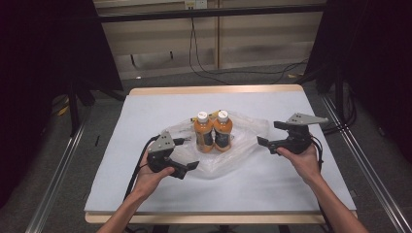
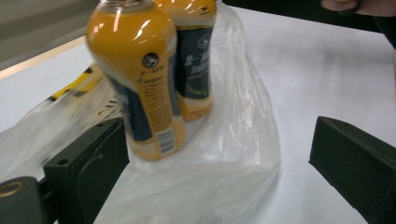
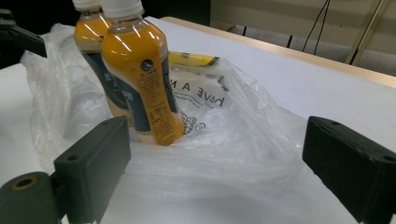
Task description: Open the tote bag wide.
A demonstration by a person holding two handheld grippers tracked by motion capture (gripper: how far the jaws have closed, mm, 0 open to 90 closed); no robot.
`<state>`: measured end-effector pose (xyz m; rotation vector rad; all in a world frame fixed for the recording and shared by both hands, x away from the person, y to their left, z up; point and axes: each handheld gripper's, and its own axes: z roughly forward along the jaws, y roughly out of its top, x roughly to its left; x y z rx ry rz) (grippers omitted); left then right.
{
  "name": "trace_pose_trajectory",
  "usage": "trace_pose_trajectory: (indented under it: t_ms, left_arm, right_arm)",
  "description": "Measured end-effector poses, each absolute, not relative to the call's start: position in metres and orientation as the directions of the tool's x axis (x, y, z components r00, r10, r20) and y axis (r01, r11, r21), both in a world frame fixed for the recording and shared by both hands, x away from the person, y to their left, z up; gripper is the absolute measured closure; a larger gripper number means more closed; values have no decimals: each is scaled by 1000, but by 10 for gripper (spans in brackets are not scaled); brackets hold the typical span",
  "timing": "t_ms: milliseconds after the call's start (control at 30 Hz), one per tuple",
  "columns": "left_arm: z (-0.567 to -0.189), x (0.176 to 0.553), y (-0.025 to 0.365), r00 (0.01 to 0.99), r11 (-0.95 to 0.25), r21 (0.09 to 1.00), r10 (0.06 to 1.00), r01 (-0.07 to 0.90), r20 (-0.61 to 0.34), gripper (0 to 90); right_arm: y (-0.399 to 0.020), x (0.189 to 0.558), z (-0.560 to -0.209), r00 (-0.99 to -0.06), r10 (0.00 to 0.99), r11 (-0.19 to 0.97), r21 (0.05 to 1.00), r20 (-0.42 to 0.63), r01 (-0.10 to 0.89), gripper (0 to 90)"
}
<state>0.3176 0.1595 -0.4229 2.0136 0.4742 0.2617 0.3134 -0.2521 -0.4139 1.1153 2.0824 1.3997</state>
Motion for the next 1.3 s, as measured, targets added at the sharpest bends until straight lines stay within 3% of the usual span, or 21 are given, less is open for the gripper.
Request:
trace_pose_trajectory:
  t_ms: [67, 300, 867, 1067, 1167, 1300]
  left_arm:
    - [-422, 315, 165, 895, -409, 887, 445, 215, -12, 31]
    - [-423, 305, 188, 856, -401, 885, 517, 237, 5, 30]
    - [-443, 272, 245, 765, -356, 871, 643, 340, -36, 32]
    - [-452, 259, 258, 744, -353, 857, 666, 376, -53, 33]
    - [-449, 253, 263, 748, -382, 855, 664, 351, -11, 32]
    - [-451, 256, 267, 760, -370, 860, 650, 352, -32, 21]
  right_arm:
    - [-257, 303, -412, -586, 804, 166, 908, 101, 385, 39]
    - [-273, 278, -410, -573, 813, 152, 913, 102, 378, 40]
    - [-296, 225, -439, -524, 835, 124, 872, 166, 474, 73]
    - [-307, 200, -442, -487, 857, 90, 881, 170, 464, 69]
    - [-311, 192, -443, -473, 863, 70, 887, 175, 456, 70]
    - [-316, 189, -443, -450, 877, 56, 895, 168, 443, 57]
